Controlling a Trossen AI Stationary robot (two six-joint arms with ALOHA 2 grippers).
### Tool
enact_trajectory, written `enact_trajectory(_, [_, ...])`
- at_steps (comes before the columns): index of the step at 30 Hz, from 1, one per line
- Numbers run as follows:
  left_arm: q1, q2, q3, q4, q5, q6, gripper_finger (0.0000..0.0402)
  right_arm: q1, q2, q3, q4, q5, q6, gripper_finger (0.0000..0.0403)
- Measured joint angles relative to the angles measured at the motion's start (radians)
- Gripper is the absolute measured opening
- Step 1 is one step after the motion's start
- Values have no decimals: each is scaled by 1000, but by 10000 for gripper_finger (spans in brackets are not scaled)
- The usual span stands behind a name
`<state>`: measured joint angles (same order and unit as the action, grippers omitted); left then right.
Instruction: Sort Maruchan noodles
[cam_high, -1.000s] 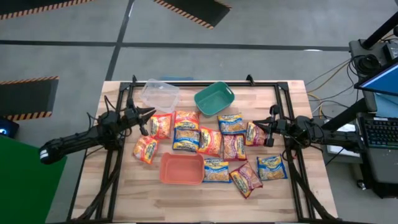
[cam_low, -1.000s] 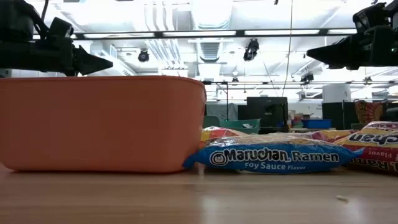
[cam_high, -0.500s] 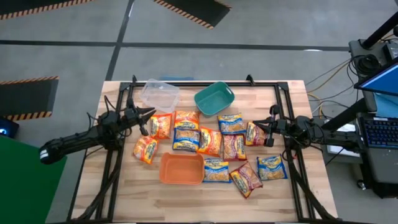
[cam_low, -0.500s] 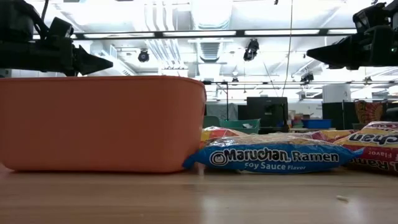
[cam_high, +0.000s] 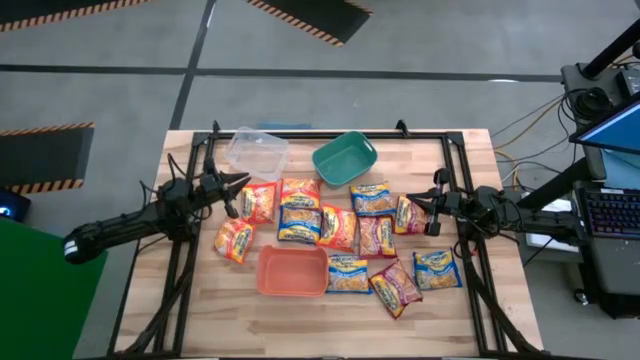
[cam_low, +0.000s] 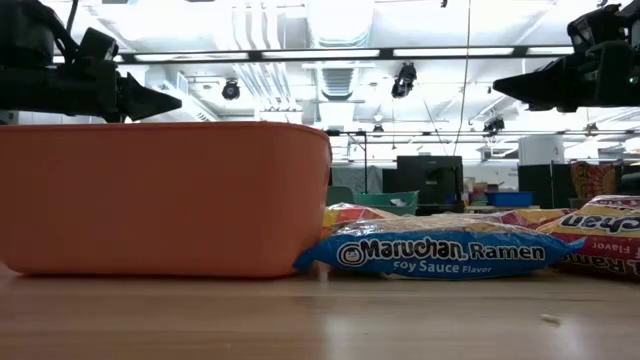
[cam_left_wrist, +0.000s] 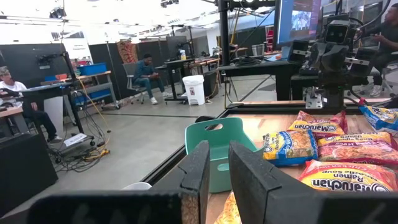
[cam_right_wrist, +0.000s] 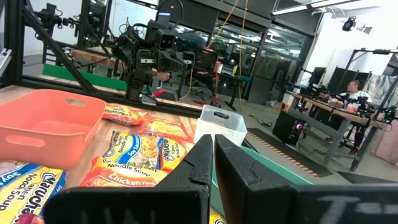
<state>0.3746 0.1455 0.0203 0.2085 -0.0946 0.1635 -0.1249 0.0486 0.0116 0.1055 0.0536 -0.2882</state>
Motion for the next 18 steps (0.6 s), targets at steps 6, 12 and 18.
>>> enact_trajectory(6, [0,0,0,0,0,0,43,0,0,0,0,0,0,9])
enact_trajectory(12, [0,0,0,0,0,0,43,0,0,0,0,0,0,9])
enact_trajectory(18, [0,0,0,0,0,0,43,0,0,0,4,-17,98,9])
